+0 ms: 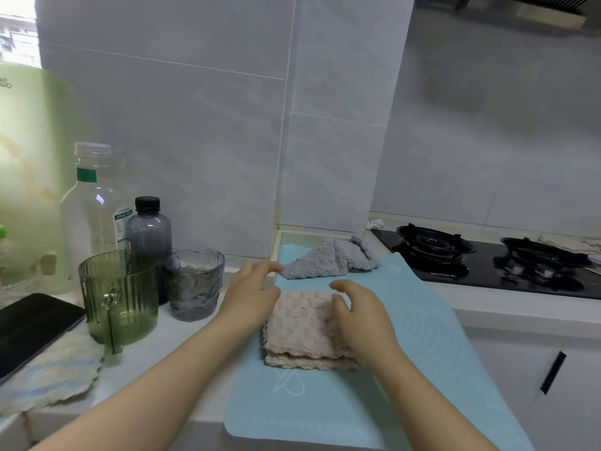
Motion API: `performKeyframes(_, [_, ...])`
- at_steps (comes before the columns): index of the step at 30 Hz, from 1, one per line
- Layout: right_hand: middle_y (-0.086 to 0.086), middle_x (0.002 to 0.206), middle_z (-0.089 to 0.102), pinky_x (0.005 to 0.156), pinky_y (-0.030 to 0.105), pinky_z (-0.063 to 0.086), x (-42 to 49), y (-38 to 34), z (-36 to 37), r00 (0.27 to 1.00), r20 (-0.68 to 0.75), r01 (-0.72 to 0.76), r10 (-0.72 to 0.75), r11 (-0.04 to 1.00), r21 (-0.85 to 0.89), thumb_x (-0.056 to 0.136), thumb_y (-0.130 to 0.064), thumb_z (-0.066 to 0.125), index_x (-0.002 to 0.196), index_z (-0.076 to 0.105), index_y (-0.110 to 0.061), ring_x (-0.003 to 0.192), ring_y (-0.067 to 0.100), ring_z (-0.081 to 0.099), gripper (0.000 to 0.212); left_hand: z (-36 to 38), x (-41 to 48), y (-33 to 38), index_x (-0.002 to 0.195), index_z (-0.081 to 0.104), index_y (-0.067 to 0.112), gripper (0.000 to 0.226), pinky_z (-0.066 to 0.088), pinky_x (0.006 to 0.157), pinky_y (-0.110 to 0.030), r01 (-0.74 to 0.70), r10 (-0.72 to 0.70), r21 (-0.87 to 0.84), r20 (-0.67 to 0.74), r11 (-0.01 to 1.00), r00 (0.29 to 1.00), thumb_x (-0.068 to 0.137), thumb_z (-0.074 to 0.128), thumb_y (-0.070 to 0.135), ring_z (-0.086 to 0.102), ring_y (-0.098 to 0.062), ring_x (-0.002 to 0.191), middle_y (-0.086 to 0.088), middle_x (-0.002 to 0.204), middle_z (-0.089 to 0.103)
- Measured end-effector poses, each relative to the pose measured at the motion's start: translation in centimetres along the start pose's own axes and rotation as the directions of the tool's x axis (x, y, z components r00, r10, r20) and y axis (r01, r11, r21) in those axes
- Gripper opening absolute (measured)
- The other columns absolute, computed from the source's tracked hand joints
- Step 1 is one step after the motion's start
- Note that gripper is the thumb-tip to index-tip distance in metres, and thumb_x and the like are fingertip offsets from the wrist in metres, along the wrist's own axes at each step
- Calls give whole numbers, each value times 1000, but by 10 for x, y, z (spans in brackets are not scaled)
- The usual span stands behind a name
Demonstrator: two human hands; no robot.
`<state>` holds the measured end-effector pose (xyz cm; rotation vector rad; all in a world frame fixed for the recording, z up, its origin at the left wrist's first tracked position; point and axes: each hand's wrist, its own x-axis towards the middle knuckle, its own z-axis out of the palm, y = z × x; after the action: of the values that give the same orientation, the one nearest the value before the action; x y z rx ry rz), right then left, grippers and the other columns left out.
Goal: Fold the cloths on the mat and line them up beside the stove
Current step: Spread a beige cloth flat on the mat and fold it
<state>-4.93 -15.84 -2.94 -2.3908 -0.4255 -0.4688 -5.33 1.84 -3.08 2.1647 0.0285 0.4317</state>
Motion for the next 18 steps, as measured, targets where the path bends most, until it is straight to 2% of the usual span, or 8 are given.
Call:
performKeyframes(1, [-2,138,50,104,31,34,6,-3,3,1000,15,10,-9,999,-50,98,-18,37,134,48,-19,129,16,40,38,5,-2,5,131,42,25,45,32,102,-31,-30,29,50,28,998,999,89,43,9,33,-17,129,1,138,36])
performKeyframes(3, [-1,147,36,107,34,30,14,-7,16,987,159,53,-23,981,-187,99,-19,31,140,37,-18,136,18,30,42,22,-9,5,146,21,19,56,22,113,-36,-45,20,243,101,969,995,93,38,17,21,-18,140,0,153,23])
performKeyframes(6, [0,155,19,110,40,22,16,3,35,943,329,66,52,939,-338,101,-26,25,144,26,-16,143,19,14,45,39,-20,-10,149,1,20,59,6,118,-38,-33,-63,468,188,883,980,97,28,26,4,-12,145,5,158,5])
performKeyframes(10, [-3,158,10,115,41,14,17,19,39,907,399,-6,136,951,-310,102,-34,21,149,17,-20,146,15,6,50,42,-18,-15,149,7,24,53,2,118,-43,-65,-74,525,239,849,968,98,22,28,1,-11,145,10,158,4])
performKeyframes(13, [-4,158,12,116,39,12,15,24,41,912,386,-35,139,964,-263,102,-36,21,149,19,-20,146,13,6,50,44,-17,-15,148,12,26,51,2,117,-45,-74,-82,556,249,828,965,98,20,30,2,-11,145,11,157,6])
performKeyframes(18, [-1,158,13,117,39,10,19,28,42,884,442,7,150,942,-334,102,-37,19,149,18,-17,146,15,6,52,47,-17,-16,149,13,24,53,0,116,-47,-106,-82,654,250,749,965,98,20,38,5,-12,145,9,157,11])
